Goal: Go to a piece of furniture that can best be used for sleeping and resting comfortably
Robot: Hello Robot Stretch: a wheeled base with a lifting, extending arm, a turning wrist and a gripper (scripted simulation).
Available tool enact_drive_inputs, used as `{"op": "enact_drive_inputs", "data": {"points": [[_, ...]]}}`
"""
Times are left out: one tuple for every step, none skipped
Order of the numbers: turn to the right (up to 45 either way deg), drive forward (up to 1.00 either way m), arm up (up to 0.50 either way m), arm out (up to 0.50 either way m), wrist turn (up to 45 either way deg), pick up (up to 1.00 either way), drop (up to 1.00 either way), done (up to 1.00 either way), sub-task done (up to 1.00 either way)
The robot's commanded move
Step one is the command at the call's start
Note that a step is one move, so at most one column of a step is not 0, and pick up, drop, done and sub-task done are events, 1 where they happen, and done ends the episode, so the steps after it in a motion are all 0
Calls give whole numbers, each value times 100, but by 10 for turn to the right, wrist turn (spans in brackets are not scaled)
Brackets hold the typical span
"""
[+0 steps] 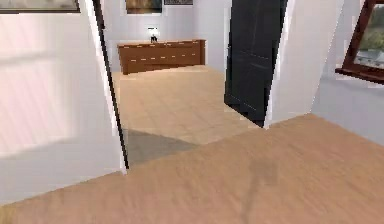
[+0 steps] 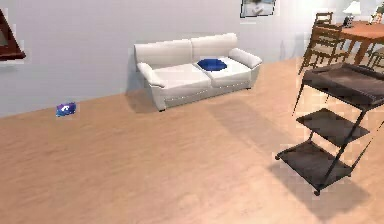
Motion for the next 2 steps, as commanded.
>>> {"op": "enact_drive_inputs", "data": {"points": [[0,100,0,0,0,0,0,0,0],[0,55,0,0,0,0,0,0,0]]}}
